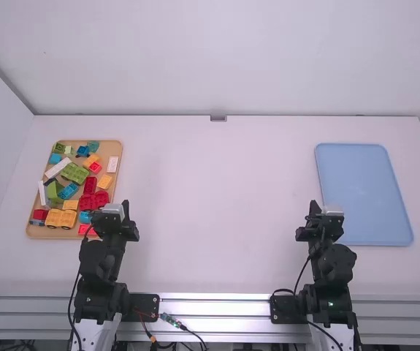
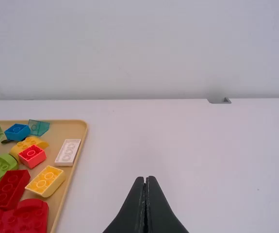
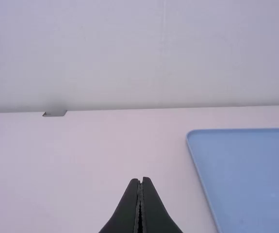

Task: Assemble lego blocks to make yellow taxi

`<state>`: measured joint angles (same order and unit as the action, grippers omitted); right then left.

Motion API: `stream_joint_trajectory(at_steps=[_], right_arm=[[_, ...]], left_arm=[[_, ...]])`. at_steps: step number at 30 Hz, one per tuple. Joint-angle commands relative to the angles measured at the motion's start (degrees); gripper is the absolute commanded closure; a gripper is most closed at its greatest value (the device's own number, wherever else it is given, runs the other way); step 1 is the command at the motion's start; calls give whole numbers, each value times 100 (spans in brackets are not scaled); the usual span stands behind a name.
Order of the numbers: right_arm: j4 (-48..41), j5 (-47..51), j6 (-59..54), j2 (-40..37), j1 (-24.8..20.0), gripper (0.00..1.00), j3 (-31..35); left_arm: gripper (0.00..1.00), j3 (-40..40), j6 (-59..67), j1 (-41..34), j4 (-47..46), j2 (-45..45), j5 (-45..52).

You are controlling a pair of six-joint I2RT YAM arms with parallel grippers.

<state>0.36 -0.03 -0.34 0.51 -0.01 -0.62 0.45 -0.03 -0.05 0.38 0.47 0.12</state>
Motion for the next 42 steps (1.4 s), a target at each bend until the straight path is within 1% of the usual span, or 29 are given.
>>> stream_joint_trajectory(at_steps=[1, 6, 9, 14, 19, 25, 31, 36, 42], right_arm=[[14, -14, -14, 14, -4, 99, -14], [229, -229, -160, 229, 13, 96, -229], [344, -310, -157, 344, 4, 94, -344], [527, -310, -160, 544, 11, 90, -544], [518, -308, -116, 802, -4, 86, -802], [535, -306, -116, 1060, 2, 81, -1060], [750, -310, -157, 1275, -44, 77, -1275], [896, -313, -157, 1447, -15, 74, -1447], [1116, -310, -160, 1690, 140, 70, -1690]], left_arm=[[99, 14, -14, 14, -14, 14, 14], [96, 237, -166, 229, -237, 237, 237], [94, 352, -157, 234, -352, 352, 352], [90, 552, 43, 236, -552, 552, 552], [86, 810, 301, 229, -810, 810, 785], [81, 1068, 437, 229, -1068, 1068, 780], [77, 1289, 437, 229, -1289, 1289, 798], [73, 1506, 437, 232, -1172, 1506, 800], [67, 1896, 439, 229, -1054, 1896, 954]])
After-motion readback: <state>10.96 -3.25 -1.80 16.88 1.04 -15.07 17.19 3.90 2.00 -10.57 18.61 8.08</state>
